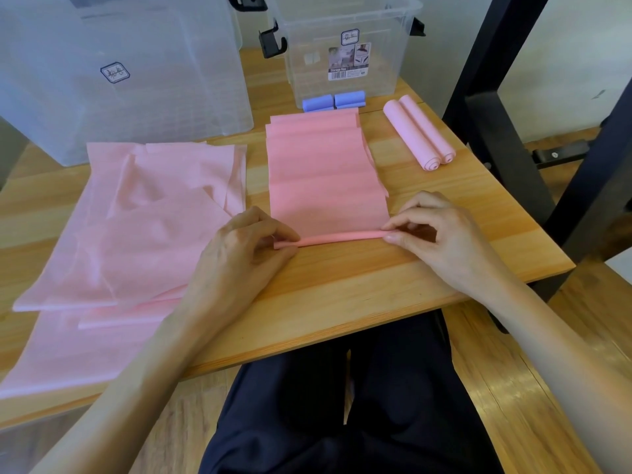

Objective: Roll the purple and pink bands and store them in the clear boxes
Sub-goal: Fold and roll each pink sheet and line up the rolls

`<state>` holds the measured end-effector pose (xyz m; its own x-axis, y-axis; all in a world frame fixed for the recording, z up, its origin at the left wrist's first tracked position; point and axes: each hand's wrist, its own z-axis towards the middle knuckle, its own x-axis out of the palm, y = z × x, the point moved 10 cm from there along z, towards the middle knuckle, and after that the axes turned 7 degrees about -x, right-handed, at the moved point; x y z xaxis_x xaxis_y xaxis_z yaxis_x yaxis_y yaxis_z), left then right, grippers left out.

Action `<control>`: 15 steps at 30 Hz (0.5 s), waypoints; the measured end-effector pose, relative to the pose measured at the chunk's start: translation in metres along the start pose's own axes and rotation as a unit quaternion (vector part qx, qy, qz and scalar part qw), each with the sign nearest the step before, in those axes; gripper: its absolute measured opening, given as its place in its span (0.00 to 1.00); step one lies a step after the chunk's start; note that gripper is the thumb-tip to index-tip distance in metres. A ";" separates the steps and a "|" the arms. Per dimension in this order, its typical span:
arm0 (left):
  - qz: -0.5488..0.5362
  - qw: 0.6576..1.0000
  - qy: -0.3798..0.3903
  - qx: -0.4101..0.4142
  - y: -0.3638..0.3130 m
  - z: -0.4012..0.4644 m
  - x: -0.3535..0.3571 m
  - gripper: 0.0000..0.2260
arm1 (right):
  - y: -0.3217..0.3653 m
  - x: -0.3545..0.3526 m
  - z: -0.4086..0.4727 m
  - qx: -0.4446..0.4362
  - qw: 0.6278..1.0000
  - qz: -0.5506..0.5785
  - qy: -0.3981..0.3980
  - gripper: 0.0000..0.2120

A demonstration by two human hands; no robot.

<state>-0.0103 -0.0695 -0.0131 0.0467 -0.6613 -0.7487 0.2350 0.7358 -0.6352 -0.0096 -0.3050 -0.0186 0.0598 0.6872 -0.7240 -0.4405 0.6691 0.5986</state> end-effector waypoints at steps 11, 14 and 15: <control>-0.015 1.000 0.007 -0.014 -0.004 -0.002 -0.002 0.04 | -0.001 -0.005 0.004 0.039 0.999 0.016 0.008 0.03; -0.002 1.000 -0.007 -0.002 -0.006 -0.002 -0.003 0.05 | 0.000 -0.004 0.003 0.028 1.000 0.007 -0.004 0.02; 0.008 1.000 -0.007 0.002 -0.006 -0.002 -0.002 0.05 | -0.001 -0.003 0.002 0.026 1.000 0.005 0.002 0.03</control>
<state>-0.0141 -0.0720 -0.0085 0.0634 -0.6517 -0.7558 0.2373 0.7455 -0.6229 -0.0078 -0.3074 -0.0162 0.0526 0.6933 -0.7187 -0.3943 0.6756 0.6230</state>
